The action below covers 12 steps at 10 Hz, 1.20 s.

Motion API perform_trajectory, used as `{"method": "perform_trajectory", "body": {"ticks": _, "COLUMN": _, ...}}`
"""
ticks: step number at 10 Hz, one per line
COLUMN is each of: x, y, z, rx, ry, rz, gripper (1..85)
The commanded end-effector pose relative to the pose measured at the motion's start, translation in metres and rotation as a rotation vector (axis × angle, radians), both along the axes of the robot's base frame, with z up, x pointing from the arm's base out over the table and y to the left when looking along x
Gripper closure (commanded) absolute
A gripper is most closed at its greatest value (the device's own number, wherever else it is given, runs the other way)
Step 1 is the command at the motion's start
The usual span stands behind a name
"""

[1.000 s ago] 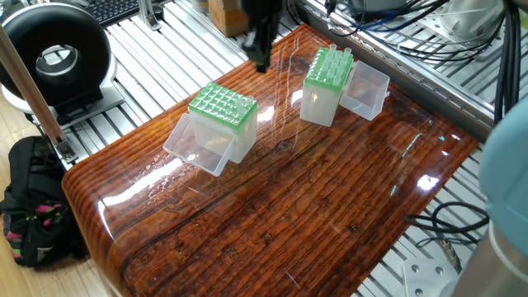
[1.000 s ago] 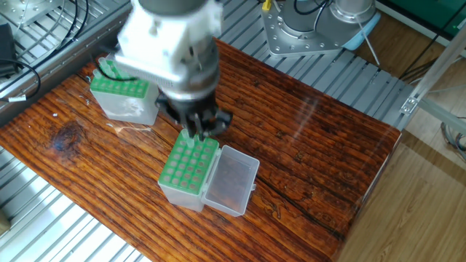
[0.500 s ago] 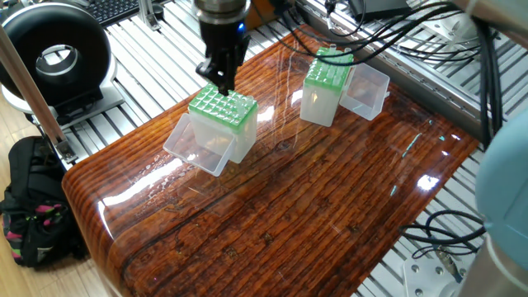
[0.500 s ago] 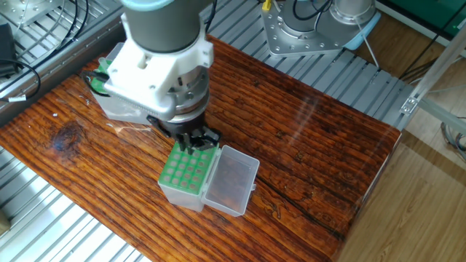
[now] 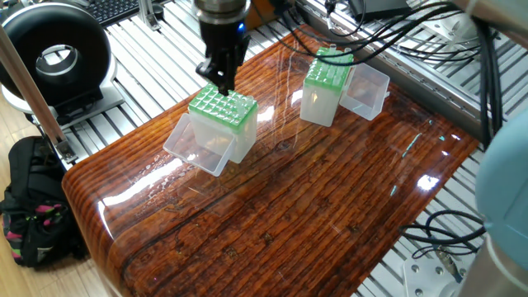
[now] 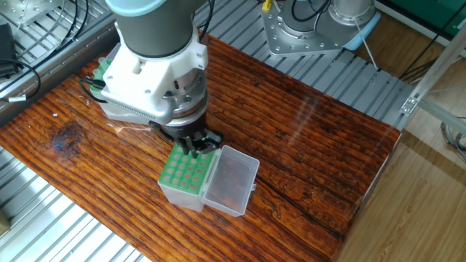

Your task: Transfer all large pipette tips from one holder to another

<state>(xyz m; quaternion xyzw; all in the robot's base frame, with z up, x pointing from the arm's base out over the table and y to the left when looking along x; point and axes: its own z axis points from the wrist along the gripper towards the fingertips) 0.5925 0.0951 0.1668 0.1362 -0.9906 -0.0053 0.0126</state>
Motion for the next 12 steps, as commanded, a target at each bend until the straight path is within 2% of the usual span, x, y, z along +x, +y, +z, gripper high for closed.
{"method": "perform_trajectory", "body": {"ticks": 1, "x": -0.012, "y": -0.004, "z": -0.005, "rx": 0.012, "ry": -0.045, "rz": 0.022, "gripper": 62.7}}
{"method": "perform_trajectory", "body": {"ticks": 2, "x": -0.015, "y": -0.003, "z": -0.002, "rx": 0.034, "ry": -0.064, "rz": 0.042, "gripper": 56.3}}
{"method": "perform_trajectory", "body": {"ticks": 5, "x": -0.023, "y": -0.013, "z": -0.013, "rx": 0.032, "ry": -0.078, "rz": 0.057, "gripper": 55.0}}
{"method": "perform_trajectory", "body": {"ticks": 7, "x": -0.005, "y": -0.015, "z": -0.018, "rx": 0.007, "ry": -0.1, "rz": 0.055, "gripper": 54.3}}
{"method": "perform_trajectory", "body": {"ticks": 9, "x": 0.0, "y": -0.012, "z": -0.012, "rx": -0.004, "ry": -0.085, "rz": 0.042, "gripper": 54.7}}
{"method": "perform_trajectory", "body": {"ticks": 10, "x": -0.003, "y": -0.015, "z": -0.014, "rx": -0.01, "ry": -0.074, "rz": 0.041, "gripper": 55.7}}
{"method": "perform_trajectory", "body": {"ticks": 12, "x": -0.01, "y": -0.015, "z": -0.022, "rx": 0.007, "ry": -0.059, "rz": 0.04, "gripper": 55.7}}
